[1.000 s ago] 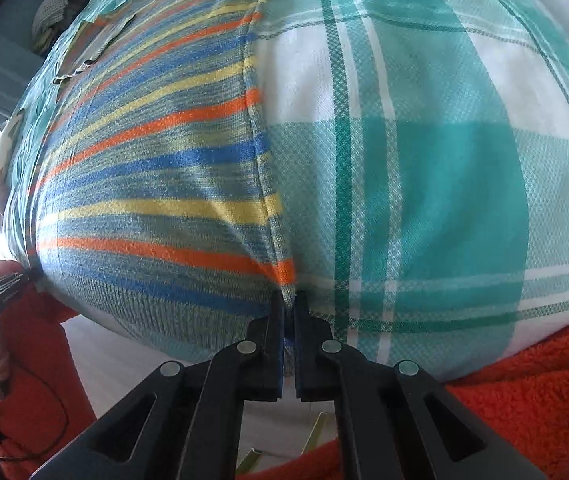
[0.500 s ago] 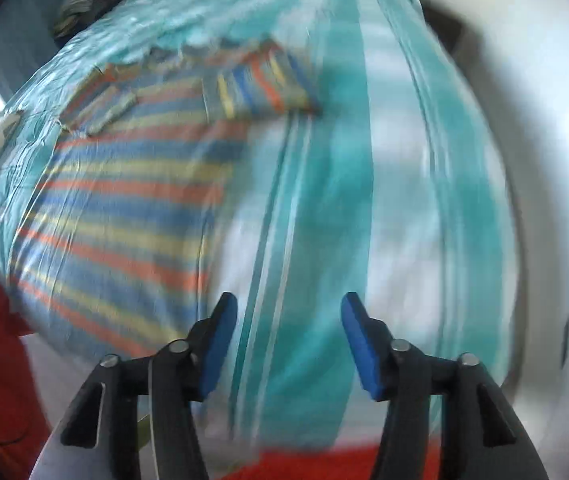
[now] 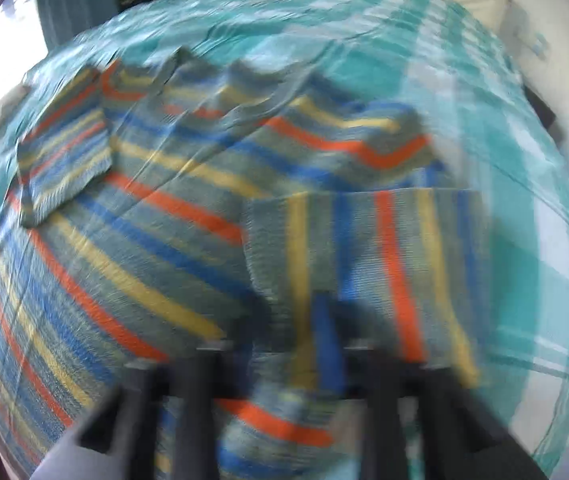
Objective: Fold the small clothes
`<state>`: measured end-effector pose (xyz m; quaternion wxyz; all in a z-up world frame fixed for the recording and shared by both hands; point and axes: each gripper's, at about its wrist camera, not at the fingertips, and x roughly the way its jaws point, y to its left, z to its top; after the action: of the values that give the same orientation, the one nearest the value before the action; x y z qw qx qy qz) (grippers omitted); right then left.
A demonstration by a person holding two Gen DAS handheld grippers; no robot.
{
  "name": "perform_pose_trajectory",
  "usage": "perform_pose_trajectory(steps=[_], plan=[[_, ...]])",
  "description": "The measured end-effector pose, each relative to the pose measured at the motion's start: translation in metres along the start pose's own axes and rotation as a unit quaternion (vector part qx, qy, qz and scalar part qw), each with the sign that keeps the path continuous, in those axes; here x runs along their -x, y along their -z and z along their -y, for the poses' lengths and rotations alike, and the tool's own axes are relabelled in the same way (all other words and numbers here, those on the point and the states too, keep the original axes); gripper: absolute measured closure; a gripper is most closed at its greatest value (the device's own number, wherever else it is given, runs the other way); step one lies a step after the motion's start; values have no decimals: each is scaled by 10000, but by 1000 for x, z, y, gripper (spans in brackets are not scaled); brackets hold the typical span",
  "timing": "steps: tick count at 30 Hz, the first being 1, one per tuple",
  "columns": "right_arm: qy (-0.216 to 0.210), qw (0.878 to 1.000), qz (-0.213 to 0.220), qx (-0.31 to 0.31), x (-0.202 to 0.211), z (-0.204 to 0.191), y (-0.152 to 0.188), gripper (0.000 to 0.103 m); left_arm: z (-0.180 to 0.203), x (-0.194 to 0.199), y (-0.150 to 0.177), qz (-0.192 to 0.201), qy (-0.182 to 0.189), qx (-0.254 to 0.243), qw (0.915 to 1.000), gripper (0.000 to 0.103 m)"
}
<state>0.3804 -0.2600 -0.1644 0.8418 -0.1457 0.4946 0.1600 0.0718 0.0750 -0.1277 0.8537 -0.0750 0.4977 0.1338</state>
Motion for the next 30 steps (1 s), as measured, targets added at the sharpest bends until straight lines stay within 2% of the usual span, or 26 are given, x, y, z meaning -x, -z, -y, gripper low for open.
perform_pose_trajectory(steps=[2, 4, 6, 8, 12, 15, 16, 17, 18, 19, 20, 21, 22, 23, 25, 26, 28, 30], plan=[[-54, 9959, 432, -792, 34, 54, 5, 99, -2, -7, -1, -126, 45, 86, 9999, 21], [68, 9848, 720, -1582, 62, 110, 18, 99, -3, -13, -2, -217, 79, 156, 9996, 21], [145, 9653, 863, -2459, 83, 168, 41, 99, -2, -16, -3, -269, 94, 190, 9994, 21], [290, 9457, 826, -3129, 93, 220, 71, 99, 1, -17, -2, -296, 94, 165, 9994, 21], [41, 9260, 511, -3740, 78, 258, 111, 99, 11, -18, -1, -304, 80, -7, 9995, 21], [-562, 8973, 760, -4312, 69, 265, 140, 98, 16, -16, 1, -270, 31, -141, 9995, 21], [-756, 8858, 869, -4495, 66, 265, 150, 93, 17, -16, 2, -262, 9, -171, 9995, 21], [-883, 8757, 951, -4651, 63, 261, 151, 92, 17, -16, 1, -258, -2, -177, 9995, 21], [-1131, 8565, 1087, -4918, 59, 264, 159, 82, 17, -16, 1, -258, -12, -174, 9995, 21], [-1266, 8450, 1178, -5060, 58, 266, 164, 67, 17, -17, 1, -267, -25, -163, 9995, 21], [-1348, 8356, 1264, -5173, 59, 267, 169, 62, 17, -17, 1, -281, -36, -155, 9995, 21], [-1395, 8300, 1277, -5247, 55, 267, 172, 64, 17, -18, 0, -300, -47, -150, 9994, 21], [-1394, 8333, 1158, -5223, 52, 266, 170, 92, 17, -19, 1, -319, -62, -148, 9994, 21], [-1206, 8459, 948, -5108, 49, 264, 165, 99, 17, -20, 1, -329, -81, -148, 9993, 21], [-678, 8724, 858, -4764, 60, 259, 155, 101, 16, -19, 1, -327, -98, -143, 9993, 21], [-326, 8804, 903, -4643, 70, 259, 155, 101, 16, -19, 2, -324, -101, -133, 9993, 21], [292, 8885, 842, -4502, 82, 263, 160, 101, 15, -21, 1, -347, -109, -110, 9993, 21], [495, 8877, 674, -4528, 80, 265, 170, 101, 15, -24, 1, -398, -116, -112, 9991, 21]])
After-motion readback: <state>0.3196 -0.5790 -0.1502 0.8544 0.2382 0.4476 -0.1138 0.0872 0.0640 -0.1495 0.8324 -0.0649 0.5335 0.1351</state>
